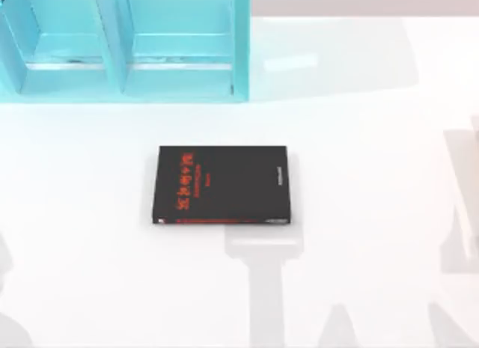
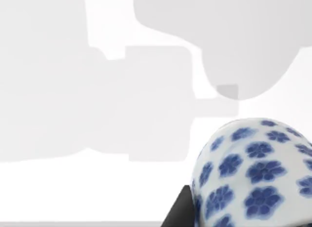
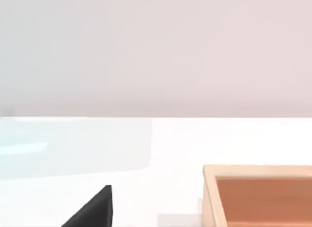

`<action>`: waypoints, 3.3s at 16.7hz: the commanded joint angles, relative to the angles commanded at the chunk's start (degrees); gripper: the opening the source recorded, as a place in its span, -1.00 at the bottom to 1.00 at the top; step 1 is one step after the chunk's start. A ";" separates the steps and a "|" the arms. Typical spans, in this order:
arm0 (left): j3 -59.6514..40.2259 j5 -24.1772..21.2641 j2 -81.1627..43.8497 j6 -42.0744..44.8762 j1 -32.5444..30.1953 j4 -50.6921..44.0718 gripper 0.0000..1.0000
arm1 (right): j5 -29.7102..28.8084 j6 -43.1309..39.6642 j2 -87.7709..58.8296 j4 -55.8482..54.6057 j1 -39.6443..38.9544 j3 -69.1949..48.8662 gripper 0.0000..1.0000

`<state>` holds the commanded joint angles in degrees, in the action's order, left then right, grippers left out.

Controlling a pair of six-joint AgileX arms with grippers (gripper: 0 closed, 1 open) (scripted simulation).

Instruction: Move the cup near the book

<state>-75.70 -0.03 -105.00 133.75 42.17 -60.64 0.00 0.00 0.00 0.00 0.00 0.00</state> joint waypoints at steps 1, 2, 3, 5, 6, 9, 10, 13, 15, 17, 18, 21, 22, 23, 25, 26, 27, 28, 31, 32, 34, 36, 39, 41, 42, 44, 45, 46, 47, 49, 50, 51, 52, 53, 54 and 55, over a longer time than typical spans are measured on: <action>0.00 0.00 0.00 0.00 0.00 0.00 -1.00 | 0.00 0.00 0.00 0.00 0.00 0.00 1.00; 0.17 -0.02 -0.27 0.09 0.08 0.19 -1.00 | 0.00 0.00 0.00 0.00 0.00 0.00 1.00; 0.17 -0.02 -0.27 0.09 0.08 0.19 -1.00 | 0.00 0.00 0.00 0.00 0.00 0.00 1.00; -0.13 -0.02 -0.34 -1.59 -0.60 0.05 -1.00 | 0.00 0.00 0.00 0.00 0.00 0.00 1.00; -0.44 -0.01 -0.44 -3.30 -1.28 -0.10 -1.00 | 0.00 0.00 0.00 0.00 0.00 0.00 1.00; -1.89 0.00 -1.05 -11.87 -4.73 -0.96 -1.00 | 0.00 0.00 0.00 0.00 0.00 0.00 1.00; -2.47 0.00 -1.33 -15.80 -6.37 -1.38 -1.00 | 0.00 0.00 0.00 0.00 0.00 0.00 1.00; -4.17 -0.03 -2.28 -29.87 -12.35 -2.92 -1.00 | 0.00 0.00 0.00 0.00 0.00 0.00 1.00; -5.19 -0.12 -2.94 -41.02 -16.99 -4.12 -1.00 | 0.00 0.00 0.00 0.00 0.00 0.00 1.00; -6.12 -0.29 -3.61 -53.73 -22.06 -5.43 -1.00 | 0.00 0.00 0.00 0.00 0.00 0.00 1.00; -6.54 -0.40 -3.90 -60.66 -24.71 -6.08 -1.00 | 0.00 0.00 0.00 0.00 0.00 0.00 1.00; -7.68 -0.79 -4.50 -82.92 -32.84 -7.89 -1.00 | 0.00 0.00 0.00 0.00 0.00 0.00 1.00; -8.03 -0.93 -4.59 -90.51 -35.56 -8.41 -1.00 | 0.00 0.00 0.00 0.00 0.00 0.00 1.00; -8.38 -1.05 -4.60 -98.04 -38.27 -8.87 -1.00 | 0.00 0.00 0.00 0.00 0.00 0.00 1.00; -9.06 -1.22 -4.41 -112.26 -43.47 -9.58 -1.00 | 0.00 0.00 0.00 0.00 0.00 0.00 1.00; -9.41 -1.25 -4.23 -118.71 -45.95 -9.83 -1.00 | 0.00 0.00 0.00 0.00 0.00 0.00 1.00; -9.75 -1.24 -3.98 -124.61 -48.32 -10.02 -1.00 | 0.00 0.00 0.00 0.00 0.00 0.00 1.00; -10.06 -1.19 -3.67 -129.93 -50.58 -10.13 -1.00 | 0.00 0.00 0.00 0.00 0.00 0.00 1.00; -10.87 -0.86 -2.57 -142.34 -56.29 -10.17 -1.00 | 0.00 0.00 0.00 0.00 0.00 0.00 1.00; -11.07 -0.71 -2.23 -145.20 -57.69 -10.13 -1.00 | 0.00 0.00 0.00 0.00 0.00 0.00 1.00; -11.39 -0.46 -1.75 -149.15 -59.70 -10.05 -1.00 | 0.00 0.00 0.00 0.00 0.00 0.00 1.00; -11.55 -0.33 -1.57 -150.72 -60.54 -10.03 -1.00 | 0.00 0.00 0.00 0.00 0.00 0.00 1.00; -11.55 -0.33 -1.57 -150.72 -60.54 -10.03 -1.00 | 0.00 0.00 0.00 0.00 0.00 0.00 1.00; -11.38 -0.37 -1.83 -150.57 -60.30 -10.02 -1.00 | 0.00 0.00 0.00 0.00 0.00 0.00 1.00; -11.20 -0.41 -1.91 -150.56 -60.28 -9.84 -1.00 | 0.00 0.00 0.00 0.00 0.00 0.00 1.00; -9.23 -0.48 -2.29 -150.54 -60.29 -7.81 -1.00 | 0.00 0.00 0.00 0.00 0.00 0.00 1.00; -7.83 -0.50 -2.53 -150.54 -60.32 -6.00 -1.00 | 0.00 0.00 0.00 0.00 0.00 0.00 1.00; -6.43 -0.41 -2.96 -150.53 -60.33 -3.91 -1.00 | 0.00 0.00 0.00 0.00 0.00 0.00 1.00; -4.95 -0.36 -3.34 -150.52 -60.36 -1.56 -1.00 | 0.00 0.00 0.00 0.00 0.00 0.00 1.00; -1.90 -0.42 -3.86 -150.53 -60.36 2.39 -1.00 | 0.00 0.00 0.00 0.00 0.00 0.00 1.00; -0.91 -0.41 -4.27 -150.53 -60.39 3.51 -1.00 | 0.00 0.00 0.00 0.00 0.00 0.00 1.00; -0.47 -0.35 -4.54 -150.55 -60.41 4.04 -1.00 | 0.00 0.00 0.00 0.00 0.00 0.00 1.00; -0.44 -0.34 -4.57 -150.55 -60.42 4.09 -1.00 | 0.00 0.00 0.00 0.00 0.00 0.00 1.00; -0.44 -0.34 -4.57 -150.55 -60.42 4.09 -1.00 | 0.00 0.00 0.00 0.00 0.00 0.00 1.00; -0.44 -0.34 -4.57 -150.55 -60.42 4.09 -1.00 | 0.00 0.00 0.00 0.00 0.00 0.00 1.00; -0.44 -0.34 -4.57 -150.55 -60.42 4.09 -0.85 | 0.00 0.00 0.00 0.00 0.00 0.00 1.00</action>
<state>-76.13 -0.38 -109.57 -16.80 -18.25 -56.55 0.00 0.00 0.00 0.00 0.00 0.00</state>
